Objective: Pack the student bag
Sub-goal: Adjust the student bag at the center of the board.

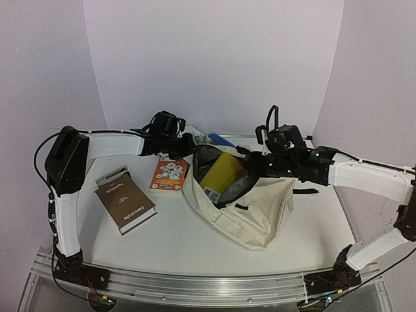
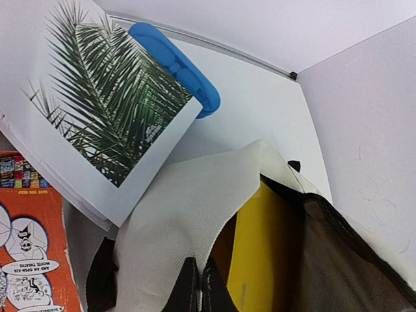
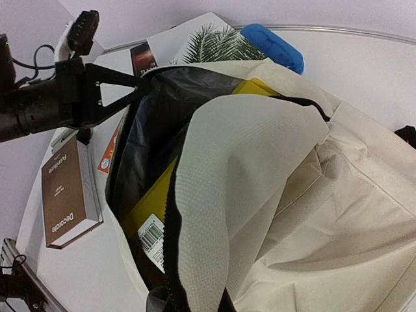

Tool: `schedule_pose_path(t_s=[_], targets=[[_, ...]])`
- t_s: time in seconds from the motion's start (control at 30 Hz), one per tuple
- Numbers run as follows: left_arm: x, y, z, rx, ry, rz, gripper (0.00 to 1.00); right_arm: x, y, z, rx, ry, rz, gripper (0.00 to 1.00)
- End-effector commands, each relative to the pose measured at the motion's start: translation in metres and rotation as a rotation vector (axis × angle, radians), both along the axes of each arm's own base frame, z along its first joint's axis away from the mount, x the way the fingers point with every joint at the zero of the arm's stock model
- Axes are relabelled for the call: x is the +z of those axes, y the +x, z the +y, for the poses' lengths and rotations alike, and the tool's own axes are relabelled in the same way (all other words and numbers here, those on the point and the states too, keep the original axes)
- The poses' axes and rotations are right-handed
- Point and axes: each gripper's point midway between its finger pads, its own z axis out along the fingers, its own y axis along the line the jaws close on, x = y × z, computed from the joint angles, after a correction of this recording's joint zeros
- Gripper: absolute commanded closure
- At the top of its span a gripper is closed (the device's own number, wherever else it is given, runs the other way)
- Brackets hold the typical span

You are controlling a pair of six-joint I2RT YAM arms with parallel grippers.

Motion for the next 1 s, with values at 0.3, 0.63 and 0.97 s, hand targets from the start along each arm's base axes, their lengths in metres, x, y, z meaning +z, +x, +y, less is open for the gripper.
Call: schedule_pose_path(t_s=[0.3,0.63,0.97], targets=[[0.058,0.002,-0.004,-0.049,-0.13,-0.151,1.0,0.031,-0.002,-0.01,-0.053,0.064,-0.085,1.0],[-0.011,-0.103,0.032,-0.068,0.003,0.029,1.0,0.043,0.039,0.016,-0.053,-0.028,-0.163,1.0],[-0.018,-0.125,0.06,-0.09,0.222,-0.022,0.45,0.027,0.036,0.046,0.1,-0.038,-0.125,1.0]])
